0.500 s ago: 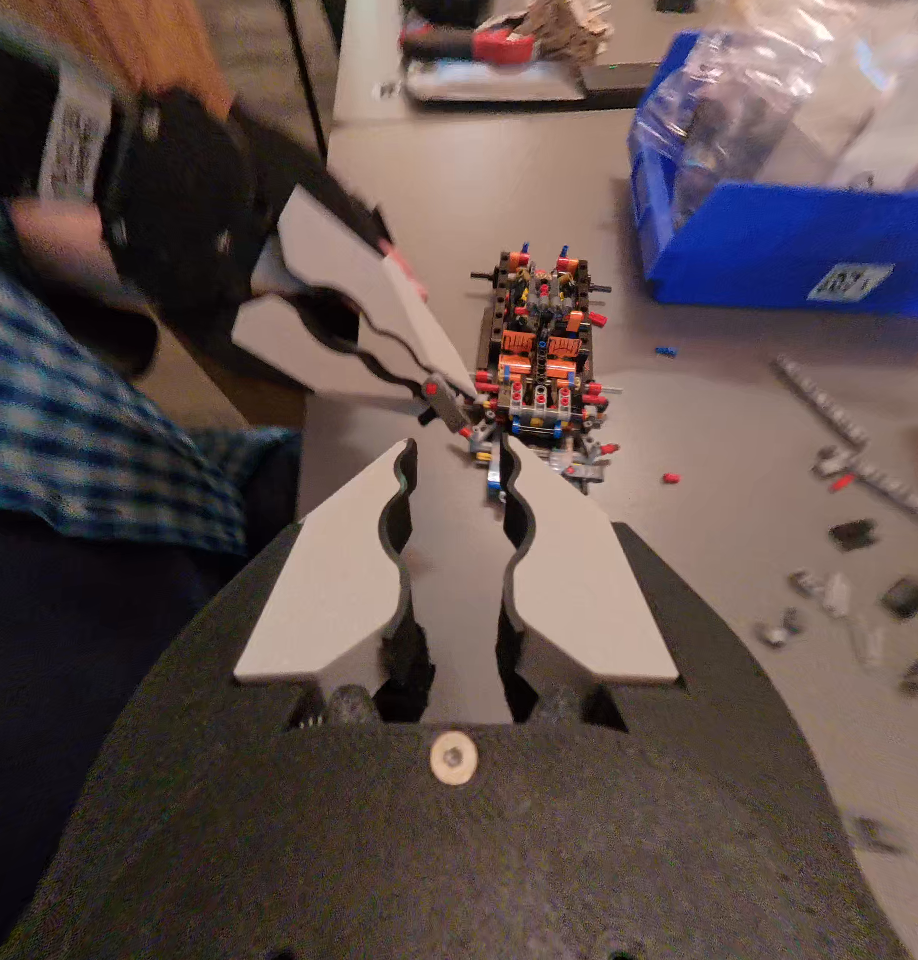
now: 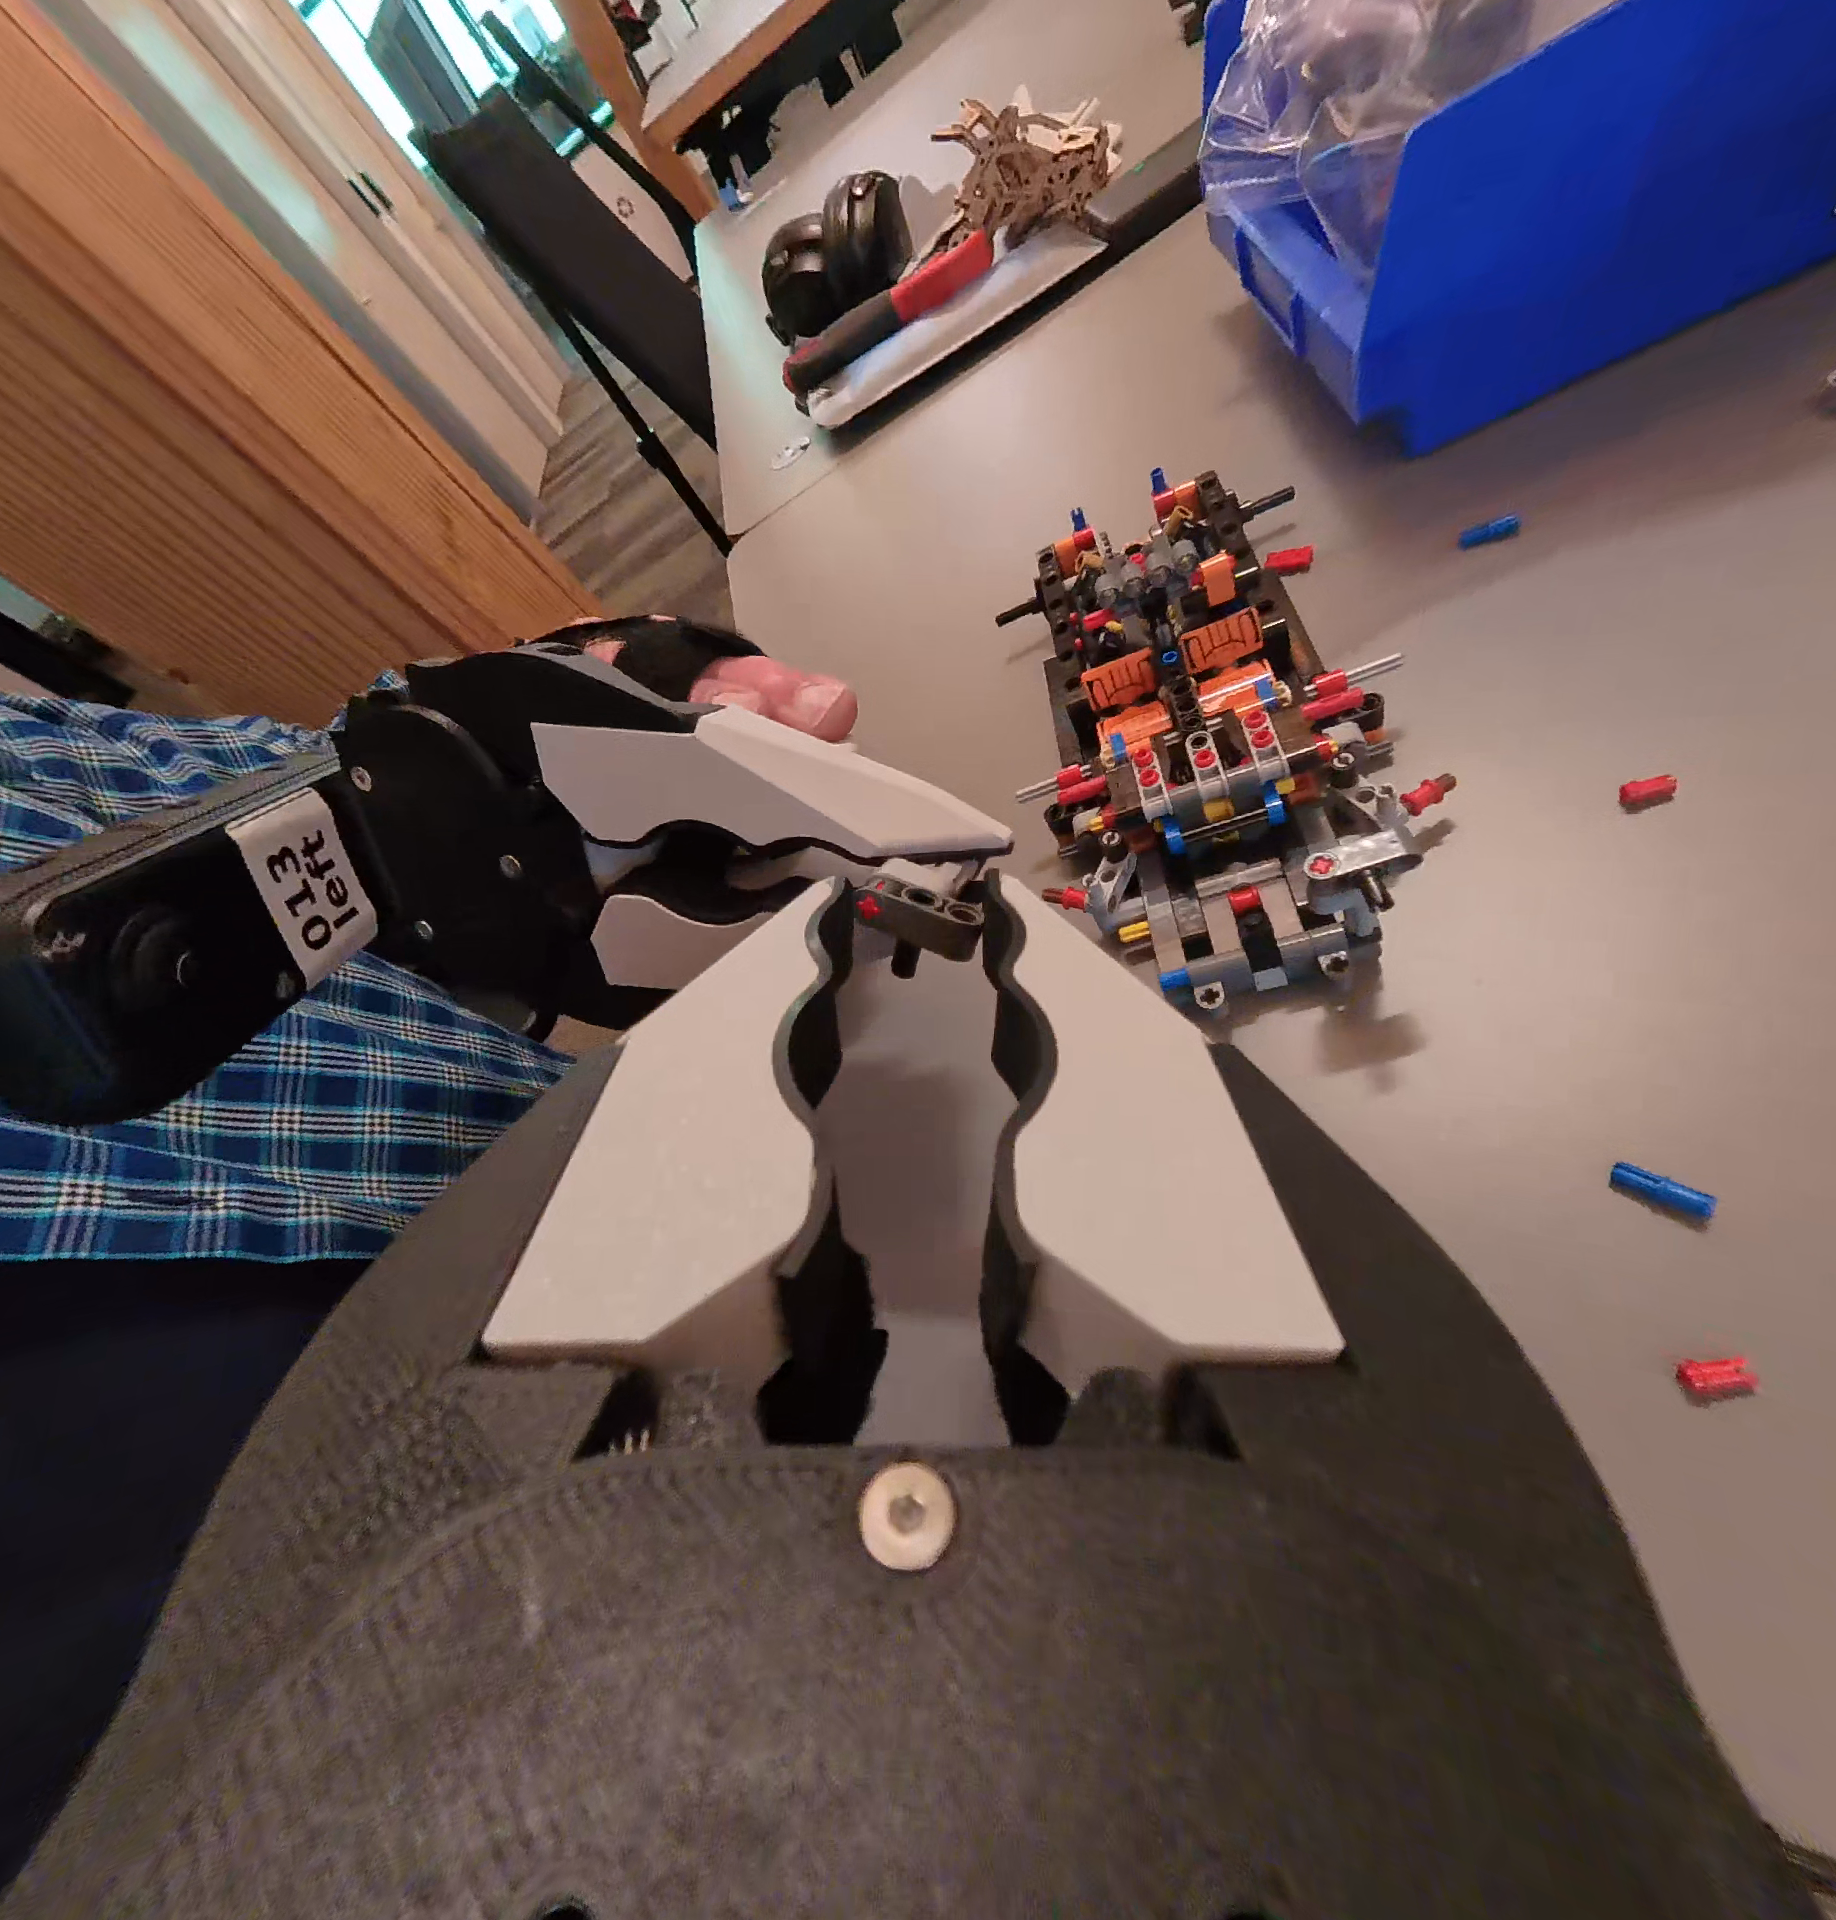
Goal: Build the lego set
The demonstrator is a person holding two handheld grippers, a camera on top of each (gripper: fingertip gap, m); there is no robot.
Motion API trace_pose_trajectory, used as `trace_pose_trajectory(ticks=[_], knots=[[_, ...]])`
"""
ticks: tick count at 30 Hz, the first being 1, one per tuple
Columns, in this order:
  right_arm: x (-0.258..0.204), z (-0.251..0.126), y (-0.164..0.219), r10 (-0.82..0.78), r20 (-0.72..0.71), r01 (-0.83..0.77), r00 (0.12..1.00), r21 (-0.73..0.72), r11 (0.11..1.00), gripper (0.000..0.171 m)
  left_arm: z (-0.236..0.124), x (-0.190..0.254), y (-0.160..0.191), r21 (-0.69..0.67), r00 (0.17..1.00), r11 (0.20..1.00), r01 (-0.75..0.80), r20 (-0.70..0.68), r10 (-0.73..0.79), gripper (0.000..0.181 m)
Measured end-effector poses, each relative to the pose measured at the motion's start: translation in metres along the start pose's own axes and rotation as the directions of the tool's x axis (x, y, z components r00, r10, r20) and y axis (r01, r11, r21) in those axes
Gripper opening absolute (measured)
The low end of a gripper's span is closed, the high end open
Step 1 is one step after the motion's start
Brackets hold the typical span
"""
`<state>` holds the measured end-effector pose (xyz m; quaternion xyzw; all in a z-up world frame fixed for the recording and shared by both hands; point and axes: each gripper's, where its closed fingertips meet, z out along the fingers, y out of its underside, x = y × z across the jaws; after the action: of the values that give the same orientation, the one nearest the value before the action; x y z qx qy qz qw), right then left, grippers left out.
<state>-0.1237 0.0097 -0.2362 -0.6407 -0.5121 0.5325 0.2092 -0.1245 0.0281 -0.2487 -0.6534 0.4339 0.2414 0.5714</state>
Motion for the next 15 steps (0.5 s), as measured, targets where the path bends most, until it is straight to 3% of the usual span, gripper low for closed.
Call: trace_pose_trajectory(ticks=[5,8,15], knots=[[-0.001,0.001,0.003,-0.092,-0.012,0.091,0.996,-0.02,0.996,0.023,-0.002,0.004,0.001,0.017,0.999,0.999,0.03,-0.023,-0.03,0.006],[0.001,0.002,0.006,-0.164,-0.016,0.163,0.986,-0.052,0.985,0.023,-0.004,0.002,0.002,0.029,0.995,0.996,0.089,-0.046,-0.087,0.02],[0.02,0.001,0.021,-0.349,-0.048,0.329,0.936,-0.236,0.914,0.023,-0.006,0.002,0.032,-0.039,0.95,0.967,0.252,-0.182,-0.255,0.035]])
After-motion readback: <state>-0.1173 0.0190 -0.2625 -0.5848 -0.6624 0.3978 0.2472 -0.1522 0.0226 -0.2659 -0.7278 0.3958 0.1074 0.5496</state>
